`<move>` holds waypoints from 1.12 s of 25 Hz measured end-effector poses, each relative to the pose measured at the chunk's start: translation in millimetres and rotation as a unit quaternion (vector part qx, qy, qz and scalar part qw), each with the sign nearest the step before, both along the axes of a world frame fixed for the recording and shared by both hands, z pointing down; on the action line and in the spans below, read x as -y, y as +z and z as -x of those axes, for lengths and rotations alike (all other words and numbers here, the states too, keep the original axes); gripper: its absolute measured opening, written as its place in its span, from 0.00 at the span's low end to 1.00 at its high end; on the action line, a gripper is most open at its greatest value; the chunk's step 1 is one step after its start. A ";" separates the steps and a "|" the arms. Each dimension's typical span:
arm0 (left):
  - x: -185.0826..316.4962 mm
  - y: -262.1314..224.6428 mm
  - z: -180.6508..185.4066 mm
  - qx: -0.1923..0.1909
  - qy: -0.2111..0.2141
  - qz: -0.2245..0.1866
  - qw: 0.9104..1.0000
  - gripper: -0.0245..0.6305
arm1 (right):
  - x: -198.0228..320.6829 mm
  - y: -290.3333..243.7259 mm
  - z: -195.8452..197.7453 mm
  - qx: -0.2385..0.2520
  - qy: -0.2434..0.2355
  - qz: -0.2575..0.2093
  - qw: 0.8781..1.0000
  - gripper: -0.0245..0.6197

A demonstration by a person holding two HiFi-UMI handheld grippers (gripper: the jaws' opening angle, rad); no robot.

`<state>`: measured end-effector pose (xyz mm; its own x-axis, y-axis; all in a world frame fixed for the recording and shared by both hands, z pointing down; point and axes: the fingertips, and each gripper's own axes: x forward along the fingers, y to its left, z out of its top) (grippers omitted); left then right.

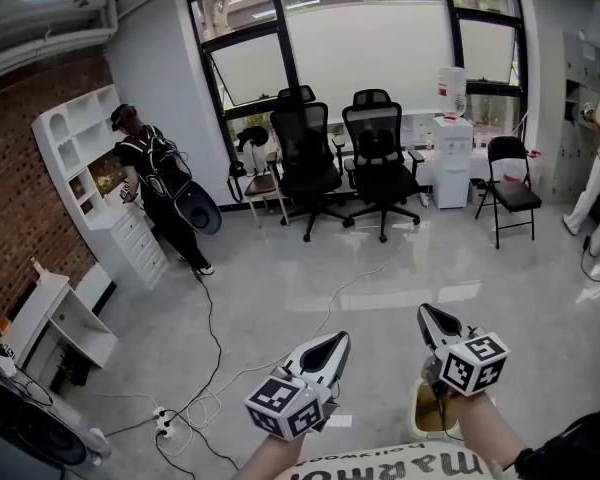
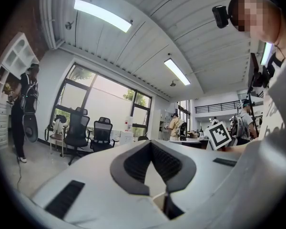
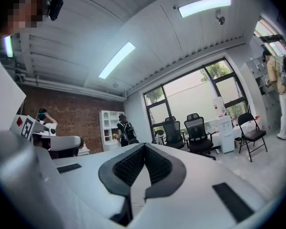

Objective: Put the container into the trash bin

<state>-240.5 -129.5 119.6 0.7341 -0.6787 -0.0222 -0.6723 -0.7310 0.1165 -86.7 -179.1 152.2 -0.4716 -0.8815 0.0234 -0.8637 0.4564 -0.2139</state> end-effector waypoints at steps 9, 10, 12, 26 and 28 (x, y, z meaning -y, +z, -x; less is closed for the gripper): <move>-9.0 48.8 29.9 0.001 -0.001 0.030 1.000 0.03 | -17.8 44.1 24.9 -0.039 0.013 0.038 0.998 0.04; -8.5 51.1 33.0 -0.001 -0.003 0.035 0.999 0.03 | -17.5 45.5 27.8 -0.041 0.012 0.041 0.998 0.04; -7.1 51.2 38.1 -0.004 -0.003 0.041 0.999 0.03 | -16.1 44.4 33.6 -0.048 0.009 0.044 0.998 0.04; -7.4 45.6 55.3 0.000 -0.012 0.032 0.999 0.03 | -10.6 45.7 45.7 -0.044 0.008 0.052 0.998 0.04; -9.2 48.1 58.1 0.000 -0.014 0.033 0.999 0.03 | -12.0 49.4 48.5 -0.045 0.007 0.054 0.997 0.04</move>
